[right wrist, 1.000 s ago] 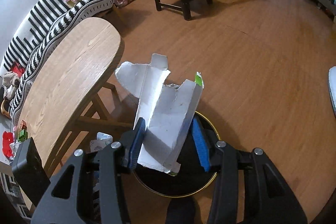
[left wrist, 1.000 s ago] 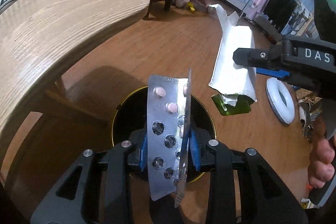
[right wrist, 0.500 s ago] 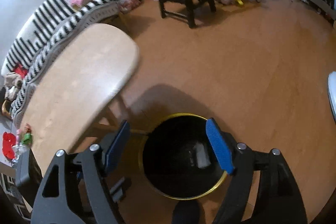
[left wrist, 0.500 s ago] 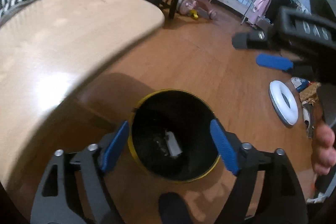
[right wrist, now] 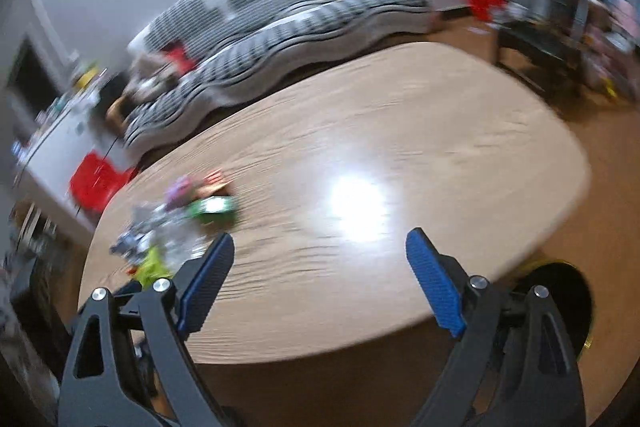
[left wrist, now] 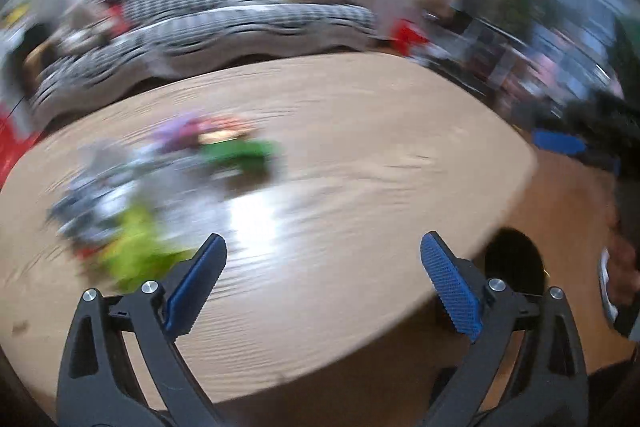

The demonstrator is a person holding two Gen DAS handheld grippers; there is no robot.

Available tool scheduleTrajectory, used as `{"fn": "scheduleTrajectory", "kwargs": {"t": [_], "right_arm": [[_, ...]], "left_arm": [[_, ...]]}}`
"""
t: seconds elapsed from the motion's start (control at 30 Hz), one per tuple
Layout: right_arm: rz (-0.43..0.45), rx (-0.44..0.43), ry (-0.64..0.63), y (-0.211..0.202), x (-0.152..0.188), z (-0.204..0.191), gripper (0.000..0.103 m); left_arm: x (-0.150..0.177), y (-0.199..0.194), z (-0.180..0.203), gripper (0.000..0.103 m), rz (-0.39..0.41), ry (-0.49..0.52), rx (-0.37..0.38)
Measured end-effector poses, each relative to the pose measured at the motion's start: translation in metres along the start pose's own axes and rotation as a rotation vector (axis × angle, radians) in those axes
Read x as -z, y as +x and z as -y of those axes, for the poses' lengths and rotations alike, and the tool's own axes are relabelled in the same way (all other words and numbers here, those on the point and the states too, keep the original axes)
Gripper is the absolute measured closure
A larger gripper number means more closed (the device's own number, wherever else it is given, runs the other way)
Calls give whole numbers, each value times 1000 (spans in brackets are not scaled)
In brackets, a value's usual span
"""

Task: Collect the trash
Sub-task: 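Grasp the yellow-green snack bag with the left tool while the right tool grasps the clear plastic bag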

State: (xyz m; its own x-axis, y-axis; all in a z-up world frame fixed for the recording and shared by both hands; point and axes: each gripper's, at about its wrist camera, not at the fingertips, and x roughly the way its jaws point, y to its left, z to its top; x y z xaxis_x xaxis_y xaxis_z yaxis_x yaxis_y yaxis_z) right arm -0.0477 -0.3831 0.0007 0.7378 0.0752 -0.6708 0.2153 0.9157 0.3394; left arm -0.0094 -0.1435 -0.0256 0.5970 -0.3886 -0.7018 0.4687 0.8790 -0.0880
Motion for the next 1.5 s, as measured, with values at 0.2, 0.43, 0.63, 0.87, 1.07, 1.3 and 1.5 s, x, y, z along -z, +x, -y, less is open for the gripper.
{"fn": "scheduleTrajectory", "kwargs": {"t": [0.2,0.43,0.63,0.87,1.07,1.3,1.5], "right_arm": [[-72,-85,-81,61,-1,-95,18],[-134,-120,-107,113,5,-150,18],[-192,-127,-125,152,8,-176,18],[-288,-115,-157,204,18,-188,18],[-341,-141,-171,232,25,-190,18],[-355,-151,-281,233,35,-210,61],[-325,-164,-293,216,33,-212,93]], "left_arm": [[22,-16,-104,8,-43,-168,-101],[22,-11,-144,8,-60,-253,-116],[22,15,-147,8,-99,-292,-99],[21,50,-151,8,-137,-333,-114],[20,57,-153,9,-121,-331,-111],[21,56,-151,30,-112,-325,-80],[21,44,-150,48,-115,-319,-83]]}}
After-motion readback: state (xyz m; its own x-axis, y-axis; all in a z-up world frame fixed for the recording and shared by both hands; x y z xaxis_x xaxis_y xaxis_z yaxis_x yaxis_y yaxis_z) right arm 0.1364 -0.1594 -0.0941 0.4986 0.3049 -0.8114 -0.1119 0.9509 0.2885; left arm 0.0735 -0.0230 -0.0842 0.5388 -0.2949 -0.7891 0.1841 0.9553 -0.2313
